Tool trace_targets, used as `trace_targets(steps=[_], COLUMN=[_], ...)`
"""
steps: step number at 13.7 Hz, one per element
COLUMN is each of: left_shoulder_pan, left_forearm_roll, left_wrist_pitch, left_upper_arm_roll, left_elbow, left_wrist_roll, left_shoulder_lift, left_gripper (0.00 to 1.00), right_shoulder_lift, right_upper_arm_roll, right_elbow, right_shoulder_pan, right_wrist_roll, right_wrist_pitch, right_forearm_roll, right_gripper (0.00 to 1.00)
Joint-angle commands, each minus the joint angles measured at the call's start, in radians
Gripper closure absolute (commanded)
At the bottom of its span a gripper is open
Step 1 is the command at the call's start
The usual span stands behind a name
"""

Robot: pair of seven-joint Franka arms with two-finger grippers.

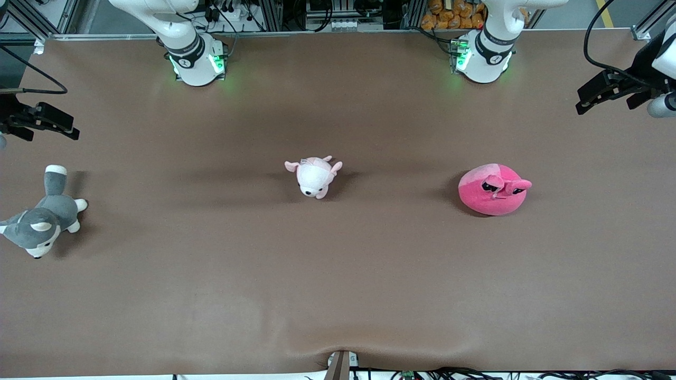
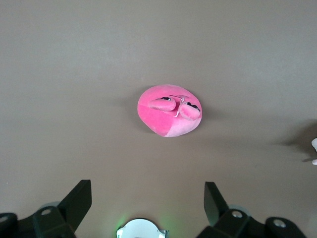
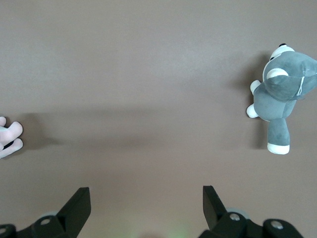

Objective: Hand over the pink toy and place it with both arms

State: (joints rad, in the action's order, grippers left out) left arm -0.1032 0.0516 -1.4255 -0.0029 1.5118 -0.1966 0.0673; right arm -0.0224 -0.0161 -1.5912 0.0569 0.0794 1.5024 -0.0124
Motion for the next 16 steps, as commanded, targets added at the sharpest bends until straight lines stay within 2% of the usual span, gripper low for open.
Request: trace_targets(steps=[1, 7, 16], left_shoulder_pan=[-0.001, -0.004, -0.004], left_forearm_roll=[0.016, 0.062, 0.062], left_wrist_pitch=[0.022, 0.022, 0.042], left_upper_arm_roll=[0.003, 0.015, 0.015], left_elbow=[-0.030, -0.030, -0.025], left_wrist_roll=[0.022, 0.022, -0.052], left_shoulder_lift=[-0.014, -0.020, -0.060], left_gripper=[0.00, 0.00, 0.00], right_shoulder_lift=[-0.007, -0.007, -0.007], right_upper_arm_roll=[0.007, 0.007, 0.005], right_elbow=[-0.001, -0.001, -0.003], right_shoulder_pan=[0.009, 0.015, 0.015], right_wrist_roll=[0.011, 0.014, 0.014], right_wrist_pitch=[-0.005, -0.008, -0.008], right_forearm_roll=[-0.009, -0.009, -0.009], right_gripper=[0.00, 0.00, 0.00])
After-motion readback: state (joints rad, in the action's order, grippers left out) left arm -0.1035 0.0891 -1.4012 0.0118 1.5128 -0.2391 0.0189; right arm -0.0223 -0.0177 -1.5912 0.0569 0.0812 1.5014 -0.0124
